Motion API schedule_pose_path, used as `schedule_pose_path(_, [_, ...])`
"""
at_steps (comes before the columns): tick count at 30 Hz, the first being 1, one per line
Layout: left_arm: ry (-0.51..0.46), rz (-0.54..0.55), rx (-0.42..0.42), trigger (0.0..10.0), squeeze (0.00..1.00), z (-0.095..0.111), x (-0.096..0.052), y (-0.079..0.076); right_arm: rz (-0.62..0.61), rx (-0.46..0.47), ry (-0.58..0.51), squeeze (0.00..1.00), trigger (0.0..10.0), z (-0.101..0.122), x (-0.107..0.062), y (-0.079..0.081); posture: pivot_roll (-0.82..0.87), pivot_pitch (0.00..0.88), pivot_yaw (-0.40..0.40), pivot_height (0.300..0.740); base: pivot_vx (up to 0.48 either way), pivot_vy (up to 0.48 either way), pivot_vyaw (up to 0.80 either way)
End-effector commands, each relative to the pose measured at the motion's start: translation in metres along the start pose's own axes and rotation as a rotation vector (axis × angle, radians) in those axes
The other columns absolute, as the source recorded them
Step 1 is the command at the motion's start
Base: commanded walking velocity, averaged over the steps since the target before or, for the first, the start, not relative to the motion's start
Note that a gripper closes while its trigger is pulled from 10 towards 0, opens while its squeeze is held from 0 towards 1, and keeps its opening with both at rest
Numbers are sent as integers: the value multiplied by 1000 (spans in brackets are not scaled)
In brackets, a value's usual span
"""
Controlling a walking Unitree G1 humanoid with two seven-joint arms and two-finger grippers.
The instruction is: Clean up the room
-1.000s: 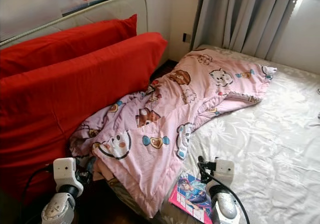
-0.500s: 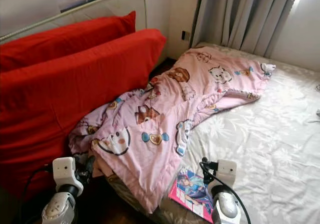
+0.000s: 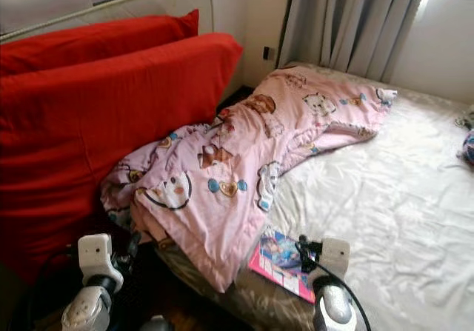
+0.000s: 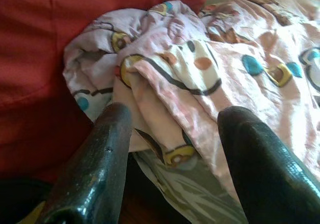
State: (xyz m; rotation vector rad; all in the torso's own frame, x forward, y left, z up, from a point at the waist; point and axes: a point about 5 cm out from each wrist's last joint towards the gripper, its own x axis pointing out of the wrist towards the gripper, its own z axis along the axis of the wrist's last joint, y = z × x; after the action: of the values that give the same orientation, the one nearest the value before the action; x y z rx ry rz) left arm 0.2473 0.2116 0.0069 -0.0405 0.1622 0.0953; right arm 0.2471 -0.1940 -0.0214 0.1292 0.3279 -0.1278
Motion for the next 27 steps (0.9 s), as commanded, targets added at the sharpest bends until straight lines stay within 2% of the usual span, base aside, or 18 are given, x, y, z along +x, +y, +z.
schedule_pose_path(1, [10,-9,7,10000,0,0,1,0,-7,2,17,0,10000,-3,-1,-3,76,1,-51,656,0,0,0])
schedule_pose_path(17, [19,-18,5,10000,0,-3,-1,-3,19,-9,44,0,10000,-2,2,1,84,0,-57,656,0,0,0])
schedule_pose_path(23, [19,-13,4,10000,0,-3,-2,-2,25,-5,49,0,10000,-4,2,3,88,25,-57,618,0,0,0])
schedule_pose_path(27, [19,-6,7,10000,0,-4,-5,0,27,0,39,0,10000,-4,0,3,88,39,-55,618,0,0,0])
